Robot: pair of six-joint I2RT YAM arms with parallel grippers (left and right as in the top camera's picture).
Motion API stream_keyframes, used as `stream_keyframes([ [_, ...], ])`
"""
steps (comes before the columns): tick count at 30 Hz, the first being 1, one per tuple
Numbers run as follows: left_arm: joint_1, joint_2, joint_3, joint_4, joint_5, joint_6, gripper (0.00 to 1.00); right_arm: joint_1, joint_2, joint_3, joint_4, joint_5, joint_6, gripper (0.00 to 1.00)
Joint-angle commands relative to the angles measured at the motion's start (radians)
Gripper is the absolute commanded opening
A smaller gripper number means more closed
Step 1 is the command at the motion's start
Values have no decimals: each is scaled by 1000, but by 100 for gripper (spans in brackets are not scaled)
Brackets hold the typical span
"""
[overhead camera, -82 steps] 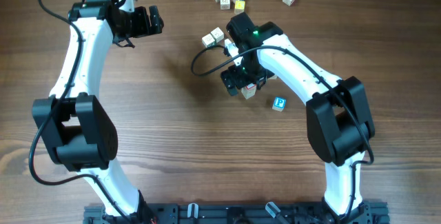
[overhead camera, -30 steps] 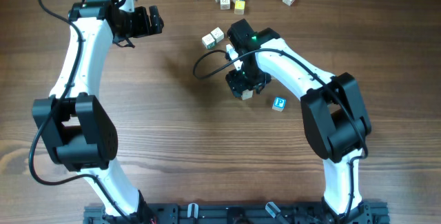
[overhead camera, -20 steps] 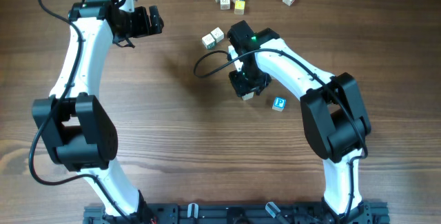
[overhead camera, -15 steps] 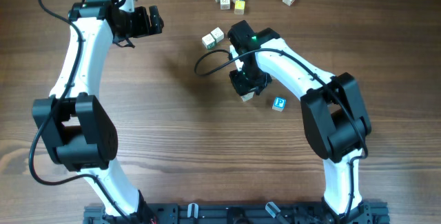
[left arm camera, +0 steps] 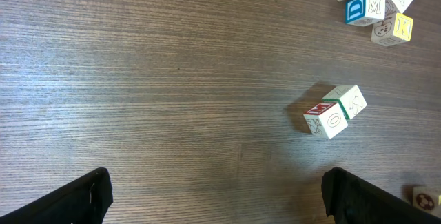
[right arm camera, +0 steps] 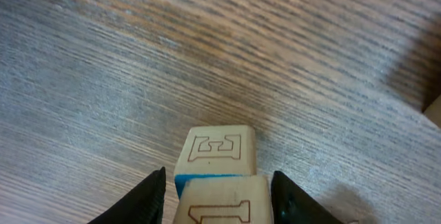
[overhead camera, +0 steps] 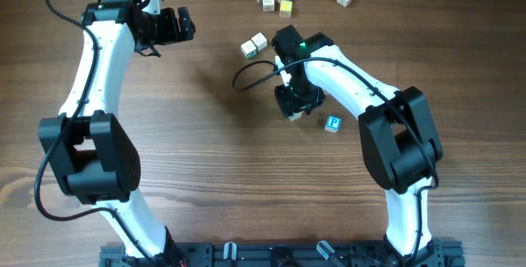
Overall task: Form a tower
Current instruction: 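Hold the block on the stack with the right gripper and adjust it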
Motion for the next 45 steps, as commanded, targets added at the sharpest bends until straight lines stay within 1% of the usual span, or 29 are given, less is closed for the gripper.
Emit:
stream_keyframes([
  [1, -3, 7, 3, 2, -3, -2, 100, 0, 8, 27, -6, -4, 28, 49],
  [4, -3, 7, 3, 2, -3, -2, 100, 0, 8, 27, -9, -4, 29, 48],
  [9, -3, 7, 3, 2, -3, -2, 100, 0, 8, 27, -14, -4, 29, 38],
  [15, -3, 7, 3, 2, -3, -2, 100, 0, 8, 27, -14, -4, 29, 33],
  [16, -3, 7, 3, 2, -3, -2, 100, 0, 8, 27, -14, -4, 29, 29],
  [18, -3, 7, 3, 2, -3, -2, 100, 0, 8, 27, -14, -4, 30, 28],
  [20, -3, 7, 3, 2, -3, -2, 100, 0, 8, 27, -14, -3, 55, 27],
  [25, -3, 7, 3, 2, -3, -2, 100, 0, 8, 27, -16, -4, 56, 19],
  [29, -3, 7, 3, 2, -3, -2, 100, 0, 8, 27, -12, -3, 90, 13],
  [32, -3, 7, 3, 2, -3, -2, 100, 0, 8, 27, -11, 16, 136, 5],
  [33, -3, 7, 3, 2, -3, -2, 100, 0, 8, 27, -11, 16, 148, 5],
  [38, -3, 7, 3, 2, -3, -2, 100, 0, 8, 27, -7, 30, 270, 5],
  [40, -3, 7, 3, 2, -3, -2, 100, 0, 8, 27, -5, 31, 345, 5],
  [45, -3, 7, 3, 2, -3, -2, 100, 0, 8, 27, -1, 33, 434, 4],
])
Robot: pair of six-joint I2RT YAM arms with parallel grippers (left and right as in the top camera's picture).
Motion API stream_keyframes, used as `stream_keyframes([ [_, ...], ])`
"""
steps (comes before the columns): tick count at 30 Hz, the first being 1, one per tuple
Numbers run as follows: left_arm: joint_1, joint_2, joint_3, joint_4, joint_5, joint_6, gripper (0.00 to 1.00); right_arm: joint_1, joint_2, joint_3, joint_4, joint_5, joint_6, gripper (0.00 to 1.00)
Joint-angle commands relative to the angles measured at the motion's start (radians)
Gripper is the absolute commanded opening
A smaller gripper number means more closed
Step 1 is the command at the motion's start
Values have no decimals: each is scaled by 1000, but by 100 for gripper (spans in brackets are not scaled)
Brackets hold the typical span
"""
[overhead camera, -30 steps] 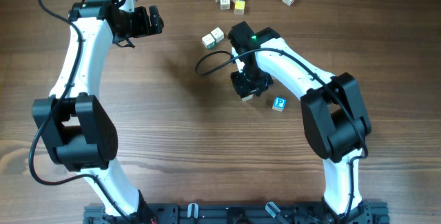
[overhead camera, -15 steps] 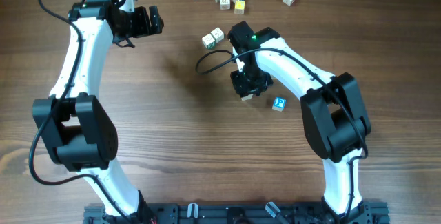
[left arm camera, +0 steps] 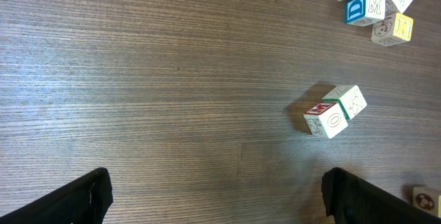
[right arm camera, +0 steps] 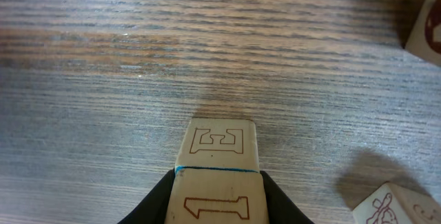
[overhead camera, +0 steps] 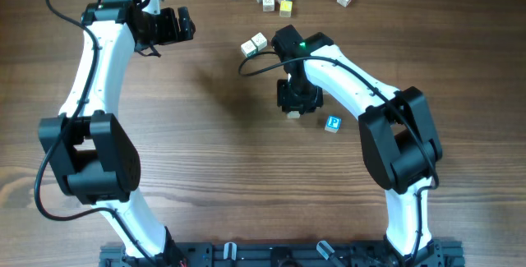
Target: Form a tower
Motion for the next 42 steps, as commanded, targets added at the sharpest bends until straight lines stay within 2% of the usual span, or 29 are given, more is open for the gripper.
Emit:
stream_keyframes([
  [1, -3, 7, 3, 2, -3, -2, 100, 0, 8, 23, 2, 22, 96, 5],
  [4, -3, 7, 3, 2, -3, -2, 100, -8, 8, 23, 0, 12, 142, 4],
  [7, -3, 7, 3, 2, -3, -2, 100, -18, 8, 23, 3, -13, 124, 6],
  [12, -3, 7, 3, 2, -3, -2, 100, -18, 8, 23, 5, -13, 104, 22],
  [14, -3, 7, 3, 2, -3, -2, 100, -18, 8, 23, 6, -13, 105, 25],
  [21, -3, 7, 3, 2, -3, -2, 100, -18, 8, 23, 6, -13, 105, 45],
  [25, -3, 7, 3, 2, -3, -2, 100, -18, 8, 23, 6, -13, 105, 51],
  [27, -3, 7, 3, 2, -3, -2, 100, -18, 8, 23, 6, -13, 105, 62],
  [30, -3, 7, 3, 2, -3, -2, 100, -18, 8, 23, 6, -13, 105, 87],
  [31, -3, 7, 3, 2, -3, -2, 100, -18, 6, 23, 6, -13, 105, 100],
  [36, -3, 7, 3, 2, -3, -2, 100, -18, -46, 43, -11, -28, 102, 100],
  [38, -3, 7, 3, 2, -3, -2, 100, -18, -109, 43, -21, -28, 55, 100],
  [40, -3, 7, 3, 2, -3, -2, 100, -18, -184, 43, -49, -28, -27, 100],
  [42, -3, 7, 3, 2, -3, -2, 100, -18, -274, 43, -107, -28, -198, 100],
])
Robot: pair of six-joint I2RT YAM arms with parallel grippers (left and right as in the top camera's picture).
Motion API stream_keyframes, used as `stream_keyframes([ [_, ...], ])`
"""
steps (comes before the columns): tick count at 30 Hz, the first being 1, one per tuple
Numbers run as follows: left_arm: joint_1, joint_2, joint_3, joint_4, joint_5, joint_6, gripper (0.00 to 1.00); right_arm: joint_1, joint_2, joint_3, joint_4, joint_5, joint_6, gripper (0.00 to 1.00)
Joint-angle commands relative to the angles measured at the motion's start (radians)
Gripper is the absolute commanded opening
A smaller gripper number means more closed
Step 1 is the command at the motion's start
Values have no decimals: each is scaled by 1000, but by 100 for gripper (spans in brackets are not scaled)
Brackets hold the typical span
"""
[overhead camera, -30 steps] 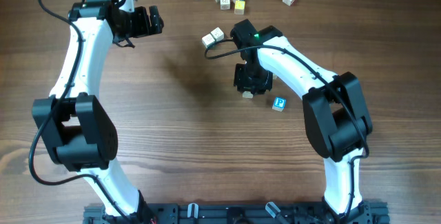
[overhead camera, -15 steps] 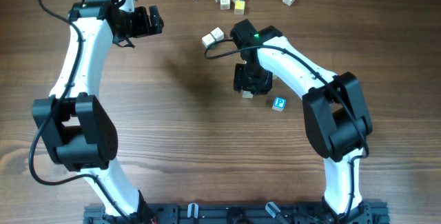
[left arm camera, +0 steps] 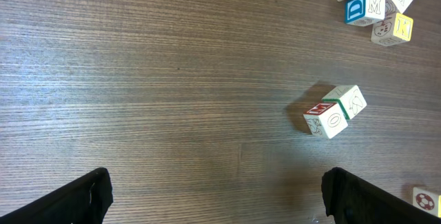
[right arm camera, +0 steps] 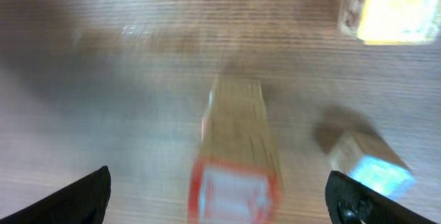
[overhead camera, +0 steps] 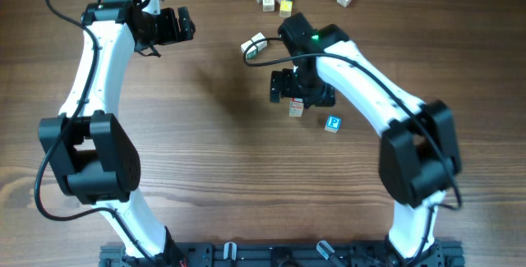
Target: Form a tower
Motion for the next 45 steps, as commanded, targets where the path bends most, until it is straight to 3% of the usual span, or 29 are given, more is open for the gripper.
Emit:
stream_keyframes([
  [1, -3, 7, 3, 2, -3, -2, 100, -2, -147, 29, -58, -12, -245, 100],
  [5, -3, 7, 3, 2, -3, -2, 100, -2, -223, 29, -136, -12, -504, 100],
  [12, -3, 7, 3, 2, -3, -2, 100, -2, -222, 29, -48, -7, -533, 100],
  [18, -3, 7, 3, 2, -3, -2, 100, -2, -224, 38, -56, -50, -783, 99],
  [23, -3, 7, 3, 2, -3, -2, 100, -2, -224, 209, -113, -50, -807, 100],
  [30, -3, 7, 3, 2, -3, -2, 100, -2, -160, 190, -181, -50, -1192, 100],
  [45, -3, 7, 3, 2, -3, -2, 100, -6, 123, 190, -203, -139, -1304, 100],
])
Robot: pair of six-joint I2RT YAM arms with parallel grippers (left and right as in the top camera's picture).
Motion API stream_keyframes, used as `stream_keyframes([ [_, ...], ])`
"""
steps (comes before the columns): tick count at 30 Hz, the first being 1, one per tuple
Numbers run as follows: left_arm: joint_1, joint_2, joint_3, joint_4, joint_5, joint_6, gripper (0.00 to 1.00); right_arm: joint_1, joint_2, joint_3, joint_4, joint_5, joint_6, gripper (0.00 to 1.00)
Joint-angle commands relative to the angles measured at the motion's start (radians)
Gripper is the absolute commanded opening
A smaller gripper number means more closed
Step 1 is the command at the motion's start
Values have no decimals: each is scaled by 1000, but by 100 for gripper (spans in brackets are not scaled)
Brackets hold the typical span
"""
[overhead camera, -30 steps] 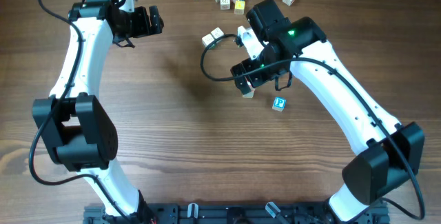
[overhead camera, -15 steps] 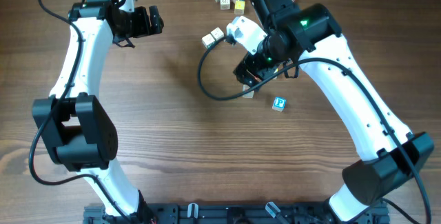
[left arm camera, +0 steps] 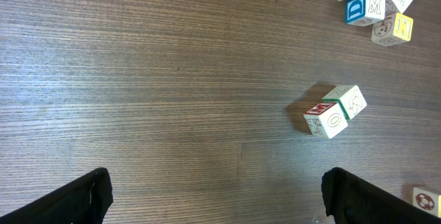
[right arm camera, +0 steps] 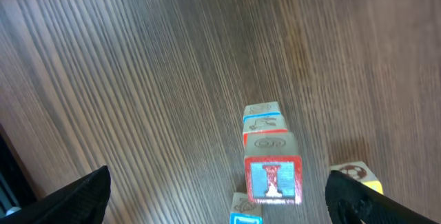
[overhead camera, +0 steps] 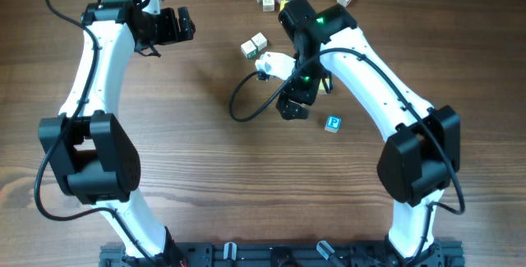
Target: Form a tower
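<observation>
A tower of lettered wooden blocks [right arm camera: 270, 156] stands on the table, its top face a red-framed "I"; it shows in the right wrist view below centre. My right gripper [right arm camera: 220, 200] hangs open high above it, its fingers wide apart and touching nothing. In the overhead view the right gripper [overhead camera: 292, 104] hides the tower. Far to the back left, my left gripper [overhead camera: 177, 25] is open over bare wood, and its fingertips [left arm camera: 88, 195] hold nothing.
A blue-lettered block [overhead camera: 332, 123] and a yellow block with a red ball [right arm camera: 355, 176] lie beside the tower. Two touching blocks [overhead camera: 254, 46] sit further back. A cluster of loose blocks and single blocks lie near the far edge.
My right gripper, open just over the tower in a blurred view, is now higher and turned, with the whole tower standing free below. The left arm has not moved.
My right gripper first held a "1" block on top of the "E" block. Then it was still shut on it, set square on the stack. After that it was open above the stack, and now it hangs well above the free-standing tower. The left gripper stayed open.
</observation>
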Motion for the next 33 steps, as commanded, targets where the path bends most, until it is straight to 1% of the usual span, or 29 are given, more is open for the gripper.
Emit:
stream_keyframes([
  [1, -3, 7, 3, 2, -3, -2, 100, -6, 83, -2, 2, -17, -36, 100],
  [8, -3, 7, 3, 2, -3, -2, 100, -6, 108, -2, 51, 24, -35, 100],
  [13, -3, 7, 3, 2, -3, -2, 100, -6, 129, -64, 111, 55, -35, 100],
  [16, -3, 7, 3, 2, -3, -2, 100, -6, 130, -71, 135, 65, -10, 100],
  [23, -3, 7, 3, 2, -3, -2, 100, -6, 171, -74, 155, 108, 0, 100],
  [27, -3, 7, 3, 2, -3, -2, 100, -6, 172, -74, 176, 108, 18, 95],
  [33, -3, 7, 3, 2, -3, -2, 100, -6, 173, -74, 174, 108, 17, 94],
])
